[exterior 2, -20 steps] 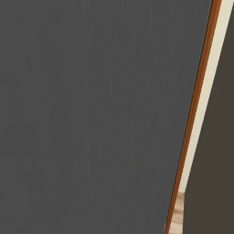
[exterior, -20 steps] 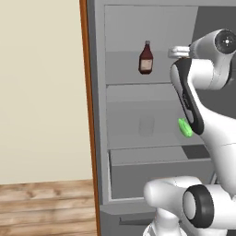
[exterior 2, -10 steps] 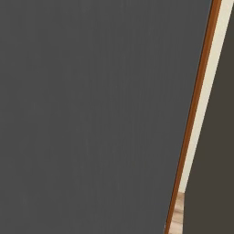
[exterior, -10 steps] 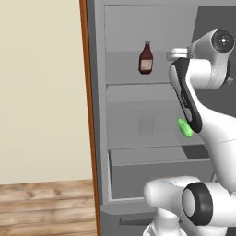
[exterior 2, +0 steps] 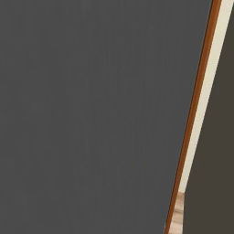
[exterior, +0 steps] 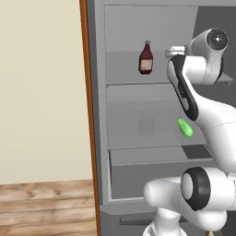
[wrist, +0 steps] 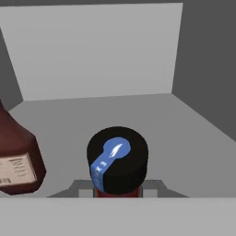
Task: Place the condiment bottle and ketchup from the counter to the top shelf of the fridge. If the existing items in the fridge are on the top shelf, move them to other shelves.
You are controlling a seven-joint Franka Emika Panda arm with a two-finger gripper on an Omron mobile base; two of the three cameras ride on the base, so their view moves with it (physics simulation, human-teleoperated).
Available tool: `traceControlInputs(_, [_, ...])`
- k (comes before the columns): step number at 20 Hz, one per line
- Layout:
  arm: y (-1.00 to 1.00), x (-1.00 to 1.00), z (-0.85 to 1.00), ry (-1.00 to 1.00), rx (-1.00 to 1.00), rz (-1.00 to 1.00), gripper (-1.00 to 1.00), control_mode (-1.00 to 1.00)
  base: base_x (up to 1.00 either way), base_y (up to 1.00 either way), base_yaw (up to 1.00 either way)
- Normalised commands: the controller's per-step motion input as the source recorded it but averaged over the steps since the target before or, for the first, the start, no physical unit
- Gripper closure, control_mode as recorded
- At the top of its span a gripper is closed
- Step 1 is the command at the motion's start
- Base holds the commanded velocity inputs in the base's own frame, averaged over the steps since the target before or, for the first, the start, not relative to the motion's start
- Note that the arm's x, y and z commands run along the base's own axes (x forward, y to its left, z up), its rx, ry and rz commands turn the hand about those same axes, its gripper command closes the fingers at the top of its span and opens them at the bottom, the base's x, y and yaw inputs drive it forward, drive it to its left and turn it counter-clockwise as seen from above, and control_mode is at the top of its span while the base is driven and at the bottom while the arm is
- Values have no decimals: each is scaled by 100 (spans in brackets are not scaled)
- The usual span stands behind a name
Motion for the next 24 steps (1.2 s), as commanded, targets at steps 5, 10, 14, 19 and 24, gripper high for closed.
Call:
traceControlInputs(5, [-1,34,-10,0,0,0,100,-100,0,0,0])
traceControlInputs(10, [0,28,-7,0,0,1,100,-100,0,0,0])
traceControlInputs(14, [0,19,-9,0,0,1,100,-100,0,0,0])
traceControlInputs(19, [-1,9,-10,0,0,1,100,-100,0,0,0])
traceControlInputs(24, [0,0,-11,0,-1,1,-100,-100,0,0,0])
